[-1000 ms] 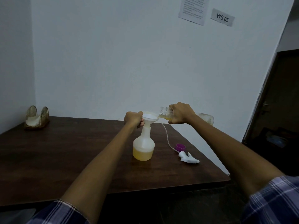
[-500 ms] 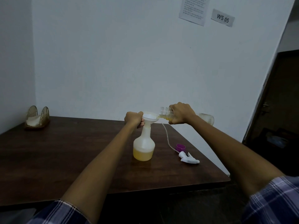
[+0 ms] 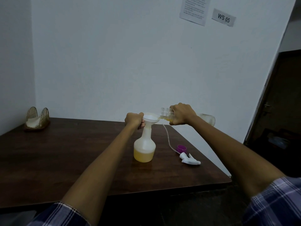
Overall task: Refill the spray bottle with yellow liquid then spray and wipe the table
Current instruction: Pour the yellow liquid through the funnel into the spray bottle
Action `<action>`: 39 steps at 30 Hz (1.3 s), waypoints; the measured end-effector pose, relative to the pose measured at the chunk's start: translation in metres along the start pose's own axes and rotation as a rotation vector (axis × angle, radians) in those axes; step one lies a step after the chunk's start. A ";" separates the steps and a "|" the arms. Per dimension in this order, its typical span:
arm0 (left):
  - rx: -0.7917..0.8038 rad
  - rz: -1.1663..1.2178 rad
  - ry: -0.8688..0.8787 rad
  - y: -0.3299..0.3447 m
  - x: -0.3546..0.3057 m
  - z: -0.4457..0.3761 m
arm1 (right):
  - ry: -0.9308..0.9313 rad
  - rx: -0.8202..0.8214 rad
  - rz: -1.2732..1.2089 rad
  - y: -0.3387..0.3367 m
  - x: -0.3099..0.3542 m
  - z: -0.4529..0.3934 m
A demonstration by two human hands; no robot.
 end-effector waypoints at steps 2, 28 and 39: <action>-0.001 -0.002 -0.001 0.000 0.000 -0.001 | -0.005 0.000 -0.003 0.001 0.000 0.000; 0.001 0.018 -0.007 0.001 0.001 -0.001 | -0.005 0.008 0.003 0.001 -0.001 -0.003; -0.003 0.001 0.007 0.001 0.001 -0.002 | -0.011 -0.006 0.016 0.000 -0.001 -0.003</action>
Point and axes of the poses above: each hand's wrist, its own z-axis away from the middle knuckle, its own y-axis out of the palm, x = y × z, the point moved 2 cm from there along -z, towards the middle knuckle, and after that the axes turned 1 degree about y, right-handed, at the moved point
